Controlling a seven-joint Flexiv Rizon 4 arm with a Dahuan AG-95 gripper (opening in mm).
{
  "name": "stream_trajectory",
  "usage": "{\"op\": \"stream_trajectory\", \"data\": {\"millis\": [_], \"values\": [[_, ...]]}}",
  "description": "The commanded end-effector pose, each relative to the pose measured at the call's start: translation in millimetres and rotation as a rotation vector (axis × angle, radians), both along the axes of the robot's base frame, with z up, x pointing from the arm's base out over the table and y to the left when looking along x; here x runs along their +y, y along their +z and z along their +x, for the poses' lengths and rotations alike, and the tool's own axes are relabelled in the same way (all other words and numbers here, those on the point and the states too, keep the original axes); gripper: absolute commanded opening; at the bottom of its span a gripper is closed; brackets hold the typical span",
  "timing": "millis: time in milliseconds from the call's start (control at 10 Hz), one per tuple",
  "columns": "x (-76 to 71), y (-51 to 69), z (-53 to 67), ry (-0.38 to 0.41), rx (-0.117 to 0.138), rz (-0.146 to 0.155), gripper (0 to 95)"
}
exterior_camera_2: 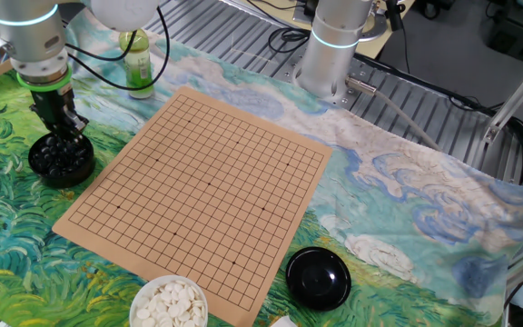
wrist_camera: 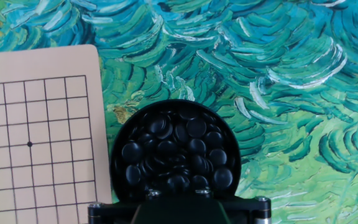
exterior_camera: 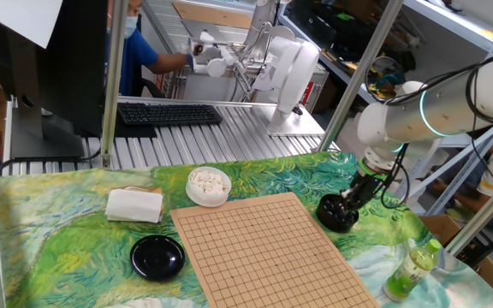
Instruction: Play the first move as black on the 3-4 point in the upper right corner of the Go board
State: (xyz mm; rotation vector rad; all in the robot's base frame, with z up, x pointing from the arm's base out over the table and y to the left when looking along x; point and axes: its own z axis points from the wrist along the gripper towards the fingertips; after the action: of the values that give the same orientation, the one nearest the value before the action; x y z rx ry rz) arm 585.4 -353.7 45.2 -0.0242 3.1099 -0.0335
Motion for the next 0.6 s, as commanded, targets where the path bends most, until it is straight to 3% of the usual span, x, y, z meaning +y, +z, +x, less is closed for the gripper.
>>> {"op": "stream_trajectory", "data": {"millis": [100,200,600], "values": [[-0.9,-0.4,1.0,-0.025,-0.015,-0.01,0.0],[-0.9,-0.4,1.2,-0.052,-0.017,-0.008,38.0],[10.1,9.3,2.4,-0.078,-0.011,-0.001,38.0]]}}
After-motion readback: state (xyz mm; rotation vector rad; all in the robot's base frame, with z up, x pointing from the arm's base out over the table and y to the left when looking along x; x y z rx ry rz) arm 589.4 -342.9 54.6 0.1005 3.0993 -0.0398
